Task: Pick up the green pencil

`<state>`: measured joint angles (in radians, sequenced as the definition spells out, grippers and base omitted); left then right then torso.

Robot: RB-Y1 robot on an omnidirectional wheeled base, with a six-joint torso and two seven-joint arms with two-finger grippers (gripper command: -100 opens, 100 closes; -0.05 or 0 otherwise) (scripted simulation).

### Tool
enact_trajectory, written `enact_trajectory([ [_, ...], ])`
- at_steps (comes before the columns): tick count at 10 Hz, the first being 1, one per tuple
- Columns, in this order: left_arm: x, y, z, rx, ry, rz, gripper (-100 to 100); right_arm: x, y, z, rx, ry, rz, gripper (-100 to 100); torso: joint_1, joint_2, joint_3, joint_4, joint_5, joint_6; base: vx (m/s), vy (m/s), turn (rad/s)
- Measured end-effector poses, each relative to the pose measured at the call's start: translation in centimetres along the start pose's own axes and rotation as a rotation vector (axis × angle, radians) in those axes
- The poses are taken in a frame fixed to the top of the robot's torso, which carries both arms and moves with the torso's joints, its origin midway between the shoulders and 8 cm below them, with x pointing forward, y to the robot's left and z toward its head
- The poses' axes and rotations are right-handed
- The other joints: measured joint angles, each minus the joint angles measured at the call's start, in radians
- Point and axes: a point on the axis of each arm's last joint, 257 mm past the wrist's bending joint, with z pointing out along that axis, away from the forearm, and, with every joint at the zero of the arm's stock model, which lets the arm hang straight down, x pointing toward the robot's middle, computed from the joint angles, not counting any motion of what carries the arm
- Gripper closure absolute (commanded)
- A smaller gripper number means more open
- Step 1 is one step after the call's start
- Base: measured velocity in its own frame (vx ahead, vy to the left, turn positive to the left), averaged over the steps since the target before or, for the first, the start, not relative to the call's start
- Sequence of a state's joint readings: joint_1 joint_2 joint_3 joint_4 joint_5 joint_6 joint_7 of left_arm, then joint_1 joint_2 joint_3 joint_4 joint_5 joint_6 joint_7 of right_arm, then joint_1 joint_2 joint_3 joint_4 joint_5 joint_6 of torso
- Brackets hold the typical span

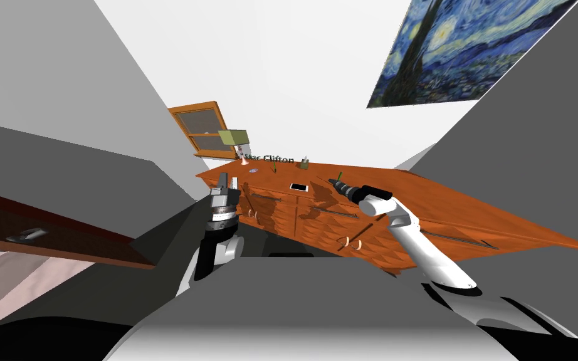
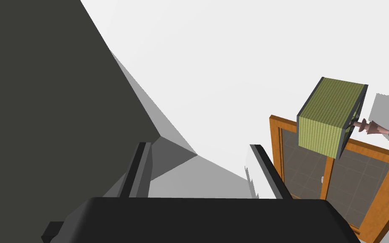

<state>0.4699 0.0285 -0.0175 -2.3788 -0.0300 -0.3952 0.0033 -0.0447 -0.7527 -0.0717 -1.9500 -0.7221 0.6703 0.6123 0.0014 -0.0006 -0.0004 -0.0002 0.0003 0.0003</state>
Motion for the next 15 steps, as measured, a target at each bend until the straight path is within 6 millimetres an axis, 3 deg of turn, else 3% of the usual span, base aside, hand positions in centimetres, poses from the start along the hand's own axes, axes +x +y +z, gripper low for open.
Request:
enact_trajectory([
  [4,0.0,0.0,0.0,0.000,0.000,0.000,0,-0.6,-1.4,0.1,0.076,0.037,-0.068,-100,0.000,0.000,0.000,0.000,0.000,0.000,0.009,0.016,0.037],
  [15,0.0,0.0,0.0,0.000,0.000,0.000,0,-5.5,-5.7,-1.4,0.342,0.111,-0.310,-100,0.000,0.000,0.000,0.000,0.000,0.000,0.014,0.018,0.041],
])
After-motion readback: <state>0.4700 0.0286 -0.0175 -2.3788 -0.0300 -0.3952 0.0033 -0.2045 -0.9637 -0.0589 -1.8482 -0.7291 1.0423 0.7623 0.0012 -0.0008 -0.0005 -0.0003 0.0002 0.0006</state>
